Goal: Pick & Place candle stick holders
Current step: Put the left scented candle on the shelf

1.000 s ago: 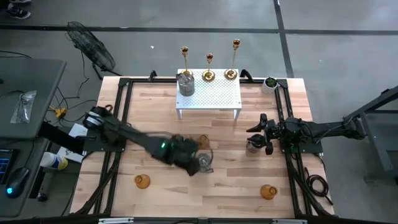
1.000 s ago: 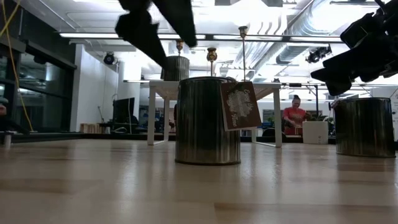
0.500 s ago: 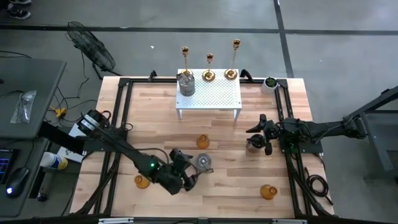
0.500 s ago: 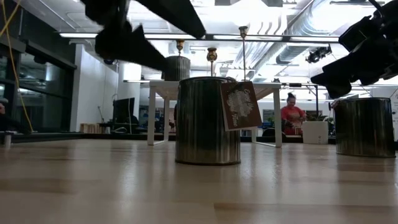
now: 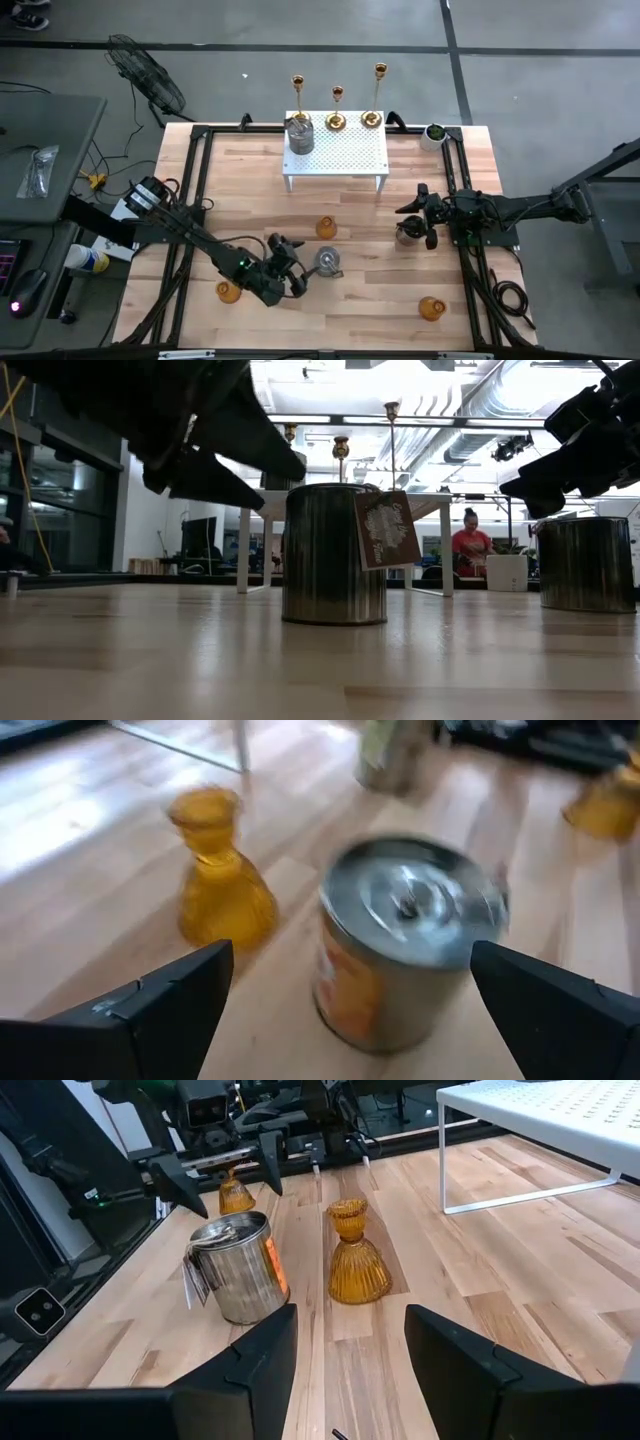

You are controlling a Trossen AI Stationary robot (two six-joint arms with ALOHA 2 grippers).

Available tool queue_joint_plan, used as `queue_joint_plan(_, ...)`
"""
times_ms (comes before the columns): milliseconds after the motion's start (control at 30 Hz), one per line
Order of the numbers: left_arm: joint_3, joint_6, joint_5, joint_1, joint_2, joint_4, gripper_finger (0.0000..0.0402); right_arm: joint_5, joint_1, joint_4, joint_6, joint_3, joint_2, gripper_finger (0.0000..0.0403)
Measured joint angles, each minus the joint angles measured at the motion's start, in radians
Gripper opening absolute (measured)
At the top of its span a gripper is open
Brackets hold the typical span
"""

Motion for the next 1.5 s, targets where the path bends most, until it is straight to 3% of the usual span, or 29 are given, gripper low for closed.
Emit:
queue_joint_plan(100, -0.005, 0.049, 0.02, -0.018, 0.026, 0.006, 0.04, 0.0, 0.0, 0.0, 0.0, 0.0, 0.0, 0.0179)
queue_joint_plan(367, -0.056, 0.271, -0.006, -0.039, 0.161, 0.324, 0.04, 0.0, 0.0, -0.001, 0.0, 0.0, 0.002, 0.0179)
queue_joint_plan(533, -0.079, 0.284, -0.059, -0.021, 0.243, 0.453, 0.04, 0.0, 0.0, 0.001, 0.0, 0.0, 0.007, 0.0179)
queue_joint_plan(733, -0.068, 0.288, -0.031, 0.008, 0.327, 0.592, 0.04, 0.0, 0.0, 0.001, 0.0, 0.0, 0.011, 0.0179)
queue_joint_plan(1067, -0.054, 0.294, -0.021, 0.035, 0.364, 0.671, 0.04, 0.0, 0.0, 0.001, 0.0, 0.0, 0.011, 0.0179)
queue_joint_plan(1167, -0.037, 0.364, -0.018, 0.043, 0.364, 0.71, 0.04, 0.0, 0.0, 0.001, 0.0, 0.0, 0.011, 0.0179)
queue_joint_plan(1500, 0.009, 0.417, 0.019, 0.096, 0.364, 0.681, 0.04, 0.0, 0.0, 0.001, 0.0, 0.0, 0.011, 0.0179)
